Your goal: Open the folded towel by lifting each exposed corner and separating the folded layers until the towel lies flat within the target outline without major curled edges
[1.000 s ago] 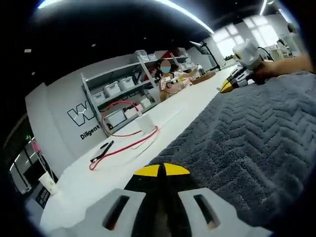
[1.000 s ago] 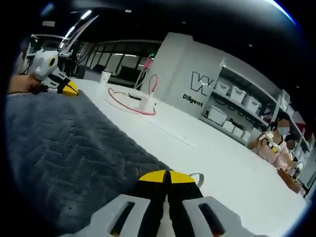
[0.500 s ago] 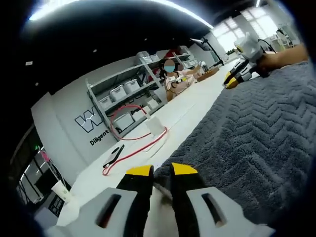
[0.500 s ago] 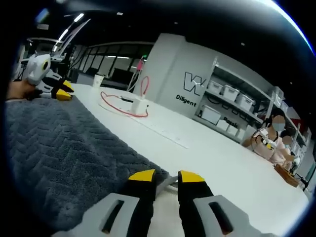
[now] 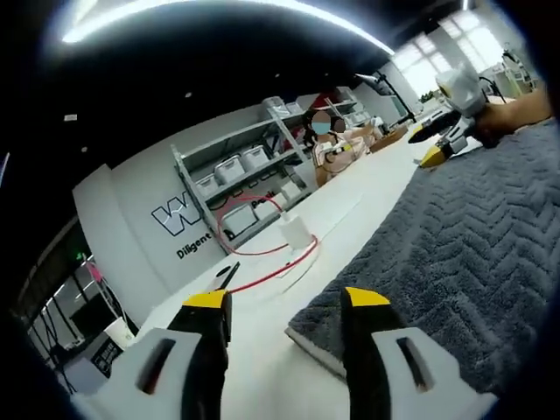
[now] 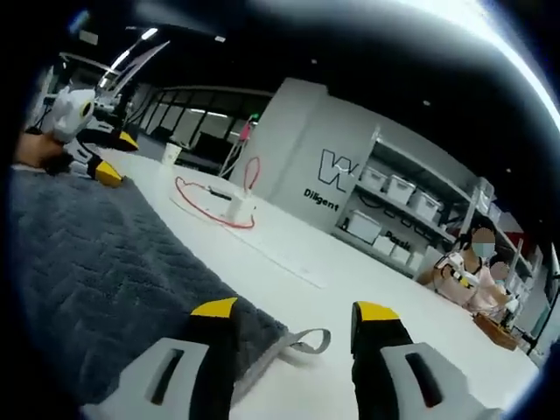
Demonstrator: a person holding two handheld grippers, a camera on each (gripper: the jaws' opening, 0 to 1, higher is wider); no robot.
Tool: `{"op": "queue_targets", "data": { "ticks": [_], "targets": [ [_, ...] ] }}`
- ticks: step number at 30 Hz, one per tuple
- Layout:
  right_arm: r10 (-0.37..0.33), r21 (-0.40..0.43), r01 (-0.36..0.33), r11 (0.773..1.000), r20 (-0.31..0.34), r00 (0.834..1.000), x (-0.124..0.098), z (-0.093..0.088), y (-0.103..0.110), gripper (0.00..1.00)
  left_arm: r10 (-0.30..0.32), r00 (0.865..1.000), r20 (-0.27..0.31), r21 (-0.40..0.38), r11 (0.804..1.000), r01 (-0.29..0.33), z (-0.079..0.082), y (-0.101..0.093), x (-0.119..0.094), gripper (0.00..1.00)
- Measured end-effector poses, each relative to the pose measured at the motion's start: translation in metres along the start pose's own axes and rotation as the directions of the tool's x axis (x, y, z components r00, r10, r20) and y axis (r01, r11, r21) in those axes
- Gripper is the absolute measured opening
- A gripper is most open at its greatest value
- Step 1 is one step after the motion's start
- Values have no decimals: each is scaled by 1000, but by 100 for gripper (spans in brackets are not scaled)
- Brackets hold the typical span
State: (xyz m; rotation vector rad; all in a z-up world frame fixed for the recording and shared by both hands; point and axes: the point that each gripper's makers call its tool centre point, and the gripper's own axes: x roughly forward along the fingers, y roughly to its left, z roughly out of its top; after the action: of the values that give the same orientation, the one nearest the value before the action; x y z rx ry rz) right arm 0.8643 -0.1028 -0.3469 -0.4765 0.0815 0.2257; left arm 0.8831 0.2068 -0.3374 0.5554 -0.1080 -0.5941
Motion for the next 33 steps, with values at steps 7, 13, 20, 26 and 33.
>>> {"op": "queue_targets", "data": {
  "ticks": [7,13,20,26,33],
  "targets": [
    [73,66,-76,995,48,996,-2,12,18,61,11,1000,-27,-106,994,-14,-1,2,-1,69],
    [81,14,-82,997,70,994,-4,19,25,64,28,999,-33,-122,992,-32,-3,6,0,78],
    [58,-33,-55,998,100,993,-10,29,27,75,8,999,36,-167,986,-2,12,4,-2,75],
    [66,1,-67,998,113,991,-14,34,30,80,13,998,69,-143,990,-3,24,-2,-4,80],
    [69,-53,-65,997,96,993,-10,30,34,82,-49,989,140,-135,988,68,44,-13,-16,65]
  ]
}}
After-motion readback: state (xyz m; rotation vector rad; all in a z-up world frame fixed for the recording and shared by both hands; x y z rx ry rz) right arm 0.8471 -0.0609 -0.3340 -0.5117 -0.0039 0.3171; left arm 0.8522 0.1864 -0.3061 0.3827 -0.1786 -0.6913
